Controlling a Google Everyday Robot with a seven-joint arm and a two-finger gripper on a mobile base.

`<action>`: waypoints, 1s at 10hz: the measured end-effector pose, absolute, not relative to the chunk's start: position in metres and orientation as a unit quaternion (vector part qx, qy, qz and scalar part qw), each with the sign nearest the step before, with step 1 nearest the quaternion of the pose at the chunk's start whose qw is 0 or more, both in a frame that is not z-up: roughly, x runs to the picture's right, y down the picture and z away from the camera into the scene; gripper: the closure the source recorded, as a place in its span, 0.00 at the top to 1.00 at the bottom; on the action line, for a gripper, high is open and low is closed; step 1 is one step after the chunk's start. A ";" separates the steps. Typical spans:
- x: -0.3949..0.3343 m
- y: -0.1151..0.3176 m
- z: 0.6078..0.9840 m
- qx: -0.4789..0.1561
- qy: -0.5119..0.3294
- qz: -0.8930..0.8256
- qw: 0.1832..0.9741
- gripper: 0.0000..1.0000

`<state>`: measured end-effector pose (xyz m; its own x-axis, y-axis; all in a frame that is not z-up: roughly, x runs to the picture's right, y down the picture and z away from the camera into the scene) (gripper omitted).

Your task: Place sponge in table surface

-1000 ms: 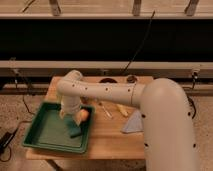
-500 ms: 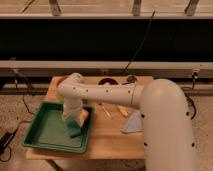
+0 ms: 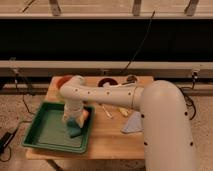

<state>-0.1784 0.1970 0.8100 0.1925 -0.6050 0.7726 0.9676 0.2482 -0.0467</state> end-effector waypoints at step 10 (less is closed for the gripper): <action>-0.196 0.221 0.811 -0.275 -0.324 -0.627 0.653 0.65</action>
<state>-0.1965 0.2210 0.8106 0.0056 -0.6407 0.7678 0.9969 0.0634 0.0457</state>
